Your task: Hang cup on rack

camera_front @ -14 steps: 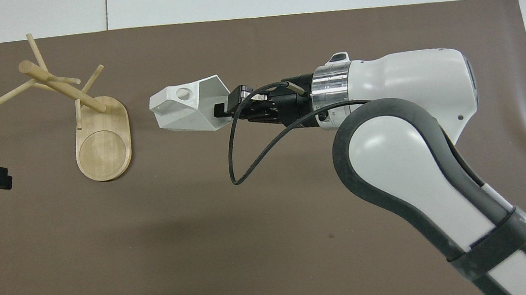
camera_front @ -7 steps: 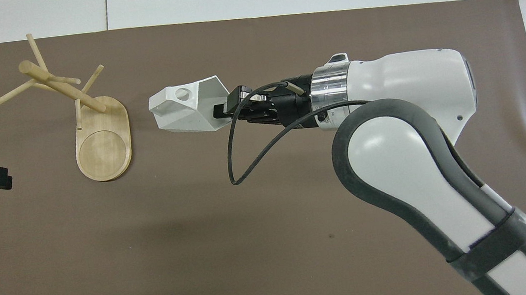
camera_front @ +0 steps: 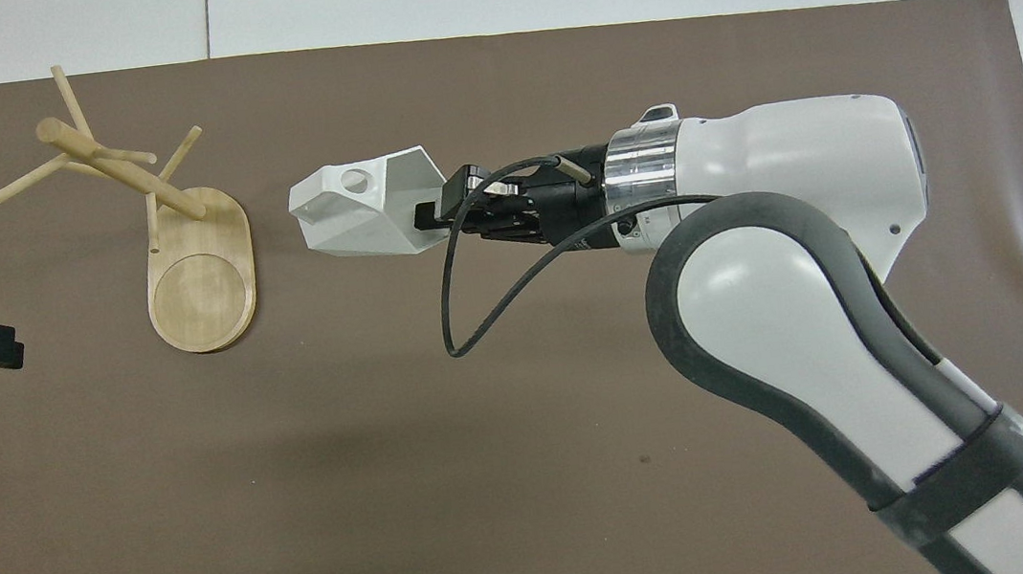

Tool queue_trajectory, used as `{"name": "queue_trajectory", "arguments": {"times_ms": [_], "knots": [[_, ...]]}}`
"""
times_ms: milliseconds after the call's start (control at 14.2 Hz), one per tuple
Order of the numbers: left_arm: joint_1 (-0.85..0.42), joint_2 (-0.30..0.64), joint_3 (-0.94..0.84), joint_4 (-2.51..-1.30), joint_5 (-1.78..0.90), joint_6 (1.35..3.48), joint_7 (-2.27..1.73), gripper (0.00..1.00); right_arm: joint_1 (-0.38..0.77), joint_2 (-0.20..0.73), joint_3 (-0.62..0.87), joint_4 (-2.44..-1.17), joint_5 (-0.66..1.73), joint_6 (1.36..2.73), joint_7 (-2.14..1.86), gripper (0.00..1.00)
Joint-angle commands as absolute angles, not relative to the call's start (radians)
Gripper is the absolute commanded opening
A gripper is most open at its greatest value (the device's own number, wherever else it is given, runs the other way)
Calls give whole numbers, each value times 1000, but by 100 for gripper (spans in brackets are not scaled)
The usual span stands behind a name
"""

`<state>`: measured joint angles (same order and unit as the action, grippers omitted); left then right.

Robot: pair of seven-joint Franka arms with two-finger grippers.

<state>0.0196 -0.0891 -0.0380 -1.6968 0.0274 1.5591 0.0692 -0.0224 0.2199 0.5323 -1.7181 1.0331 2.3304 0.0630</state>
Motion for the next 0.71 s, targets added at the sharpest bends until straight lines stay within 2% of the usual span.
{"name": "queue_trajectory", "arguments": {"times_ms": [0, 636], "knots": [[28, -104, -44, -1712, 43, 1552, 71, 100, -37, 210, 545, -1715, 1014, 2316, 100, 0], [28, -104, -44, -1712, 43, 1552, 69, 100, -37, 210, 545, -1715, 1012, 2319, 123, 0]]}}
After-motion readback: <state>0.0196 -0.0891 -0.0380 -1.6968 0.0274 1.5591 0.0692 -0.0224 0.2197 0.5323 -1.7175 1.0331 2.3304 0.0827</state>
